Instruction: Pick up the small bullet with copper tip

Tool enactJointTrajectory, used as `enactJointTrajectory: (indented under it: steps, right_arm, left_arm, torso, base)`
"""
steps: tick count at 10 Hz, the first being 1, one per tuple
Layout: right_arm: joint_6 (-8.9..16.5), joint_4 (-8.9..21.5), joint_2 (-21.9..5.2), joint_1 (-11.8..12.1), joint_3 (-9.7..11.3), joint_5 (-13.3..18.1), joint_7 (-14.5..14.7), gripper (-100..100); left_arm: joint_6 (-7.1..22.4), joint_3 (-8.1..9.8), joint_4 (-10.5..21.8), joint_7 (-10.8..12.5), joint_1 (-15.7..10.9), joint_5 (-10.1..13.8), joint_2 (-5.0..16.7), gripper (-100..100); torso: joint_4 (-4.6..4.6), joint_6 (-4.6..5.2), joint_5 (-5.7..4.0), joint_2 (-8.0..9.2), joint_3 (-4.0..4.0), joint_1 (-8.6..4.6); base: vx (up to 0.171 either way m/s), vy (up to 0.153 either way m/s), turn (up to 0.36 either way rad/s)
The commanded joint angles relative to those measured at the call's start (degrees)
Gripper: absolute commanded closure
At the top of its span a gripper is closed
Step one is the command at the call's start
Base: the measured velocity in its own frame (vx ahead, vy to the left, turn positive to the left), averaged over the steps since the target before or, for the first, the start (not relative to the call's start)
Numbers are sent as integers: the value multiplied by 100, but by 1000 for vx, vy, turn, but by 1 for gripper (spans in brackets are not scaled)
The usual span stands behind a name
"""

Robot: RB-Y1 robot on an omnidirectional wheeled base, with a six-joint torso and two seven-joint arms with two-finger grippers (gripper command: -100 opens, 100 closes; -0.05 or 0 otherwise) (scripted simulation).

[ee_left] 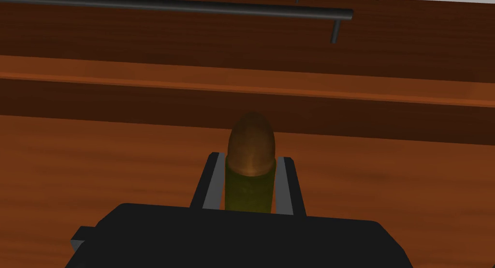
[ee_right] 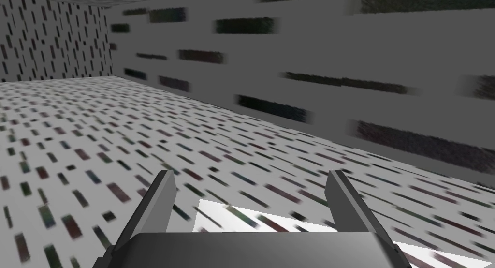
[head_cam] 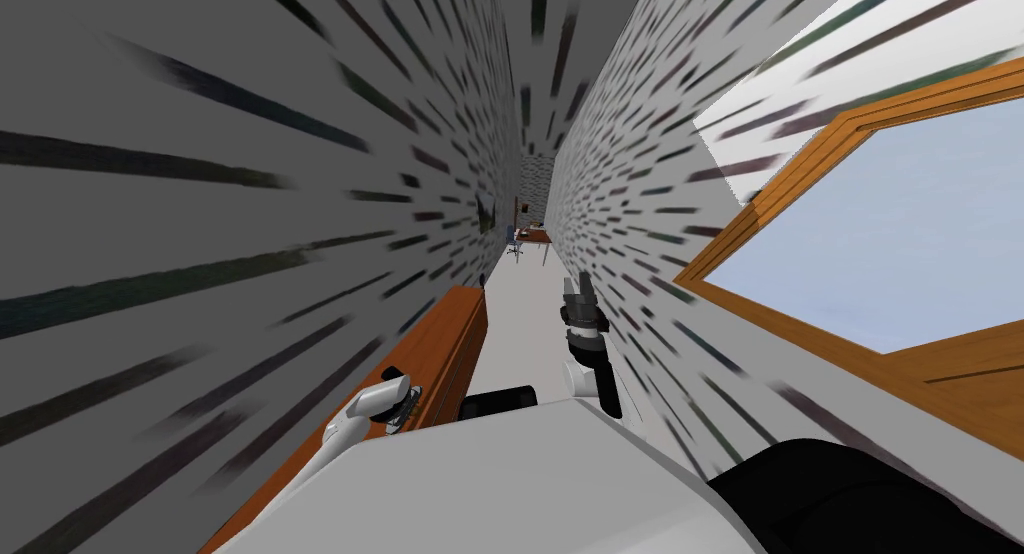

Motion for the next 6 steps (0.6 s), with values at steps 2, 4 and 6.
enactJointTrajectory:
  steps: [2, 4, 6]
  right_arm:
    - [0, 0, 0, 0, 0, 0, 0, 0]
    - [0, 0, 1, 0, 0, 0, 0, 0]
    - [0, 0, 0, 0, 0, 0, 0, 0]
  left_arm:
    - [171, 32, -184, -30, 12, 61, 87, 100]
    - [384, 70, -377, -74, 10, 136, 196, 100]
    - [326, 58, -369, -52, 48, 107, 162, 0]
  torso:
    - [0, 0, 0, 0, 0, 0]
    - [2, -2, -6, 7, 4, -19]
    - [0, 0, -3, 5, 3, -13]
  base:
    - [-8, -14, 23]
    - [-19, -55, 42]
    - [-5, -12, 4]
